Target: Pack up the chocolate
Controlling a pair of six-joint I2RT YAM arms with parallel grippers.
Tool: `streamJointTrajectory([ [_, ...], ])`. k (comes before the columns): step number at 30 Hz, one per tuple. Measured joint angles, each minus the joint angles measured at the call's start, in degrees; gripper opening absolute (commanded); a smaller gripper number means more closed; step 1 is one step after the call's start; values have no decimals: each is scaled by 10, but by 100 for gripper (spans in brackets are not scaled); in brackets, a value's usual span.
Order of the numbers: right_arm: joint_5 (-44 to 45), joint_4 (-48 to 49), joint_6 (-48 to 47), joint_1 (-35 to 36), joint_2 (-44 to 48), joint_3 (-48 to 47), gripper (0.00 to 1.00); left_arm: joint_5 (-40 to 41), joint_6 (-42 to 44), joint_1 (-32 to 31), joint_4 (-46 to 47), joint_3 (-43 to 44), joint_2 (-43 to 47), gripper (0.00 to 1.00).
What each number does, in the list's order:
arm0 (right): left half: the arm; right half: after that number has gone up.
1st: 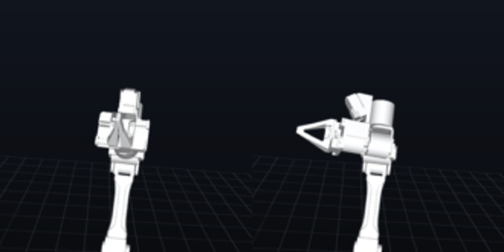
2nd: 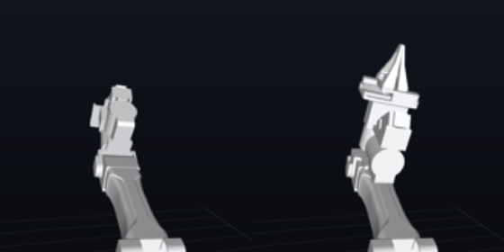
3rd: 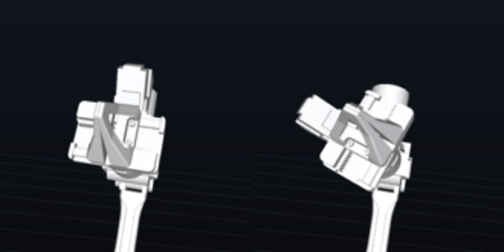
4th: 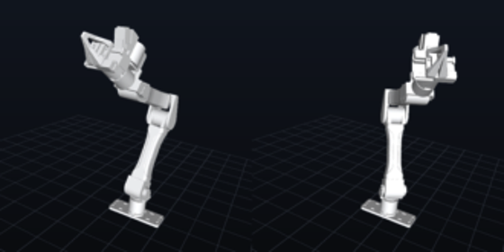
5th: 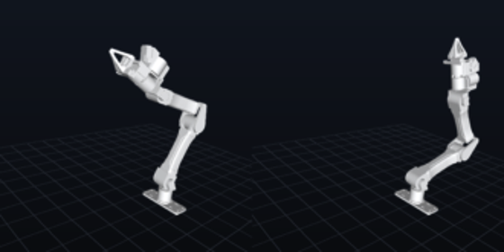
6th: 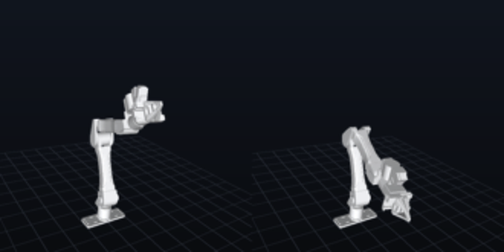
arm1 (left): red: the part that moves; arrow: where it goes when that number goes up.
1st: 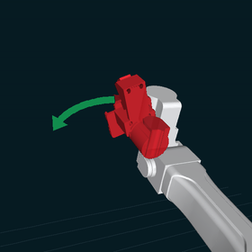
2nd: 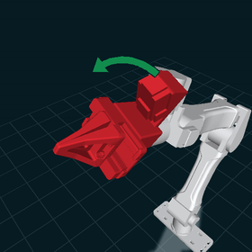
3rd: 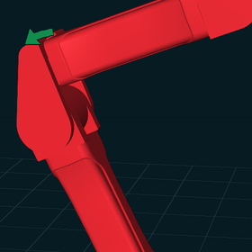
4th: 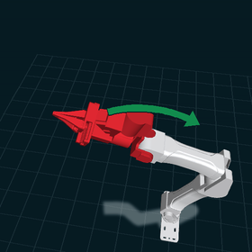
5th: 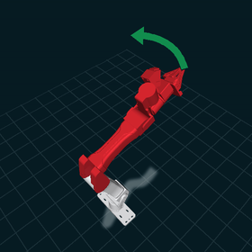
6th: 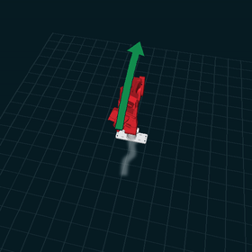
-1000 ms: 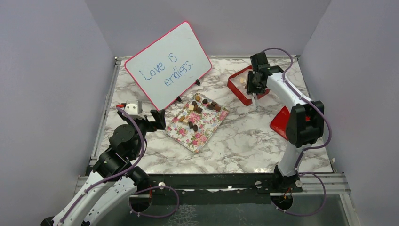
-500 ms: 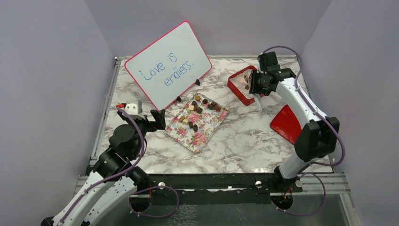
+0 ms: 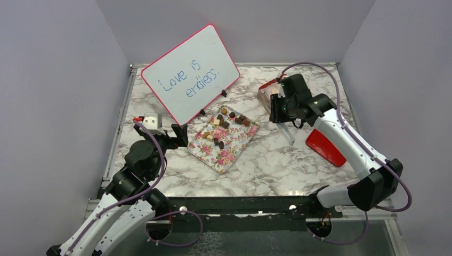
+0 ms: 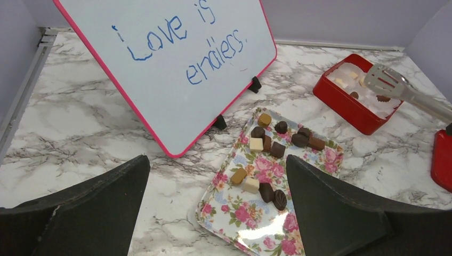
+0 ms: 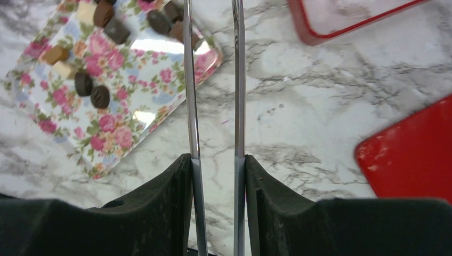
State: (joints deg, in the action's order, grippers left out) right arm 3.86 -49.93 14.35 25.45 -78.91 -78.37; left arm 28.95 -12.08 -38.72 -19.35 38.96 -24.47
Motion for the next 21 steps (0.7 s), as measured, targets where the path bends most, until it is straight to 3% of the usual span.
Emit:
streamJointTrajectory([
  [13, 56, -22, 111, 230, -14, 33, 41, 0, 0, 0, 0, 0, 3, 99],
  [21, 111, -47, 173, 357, -125, -8, 43, 2, 0, 0, 0, 0, 18, 99],
])
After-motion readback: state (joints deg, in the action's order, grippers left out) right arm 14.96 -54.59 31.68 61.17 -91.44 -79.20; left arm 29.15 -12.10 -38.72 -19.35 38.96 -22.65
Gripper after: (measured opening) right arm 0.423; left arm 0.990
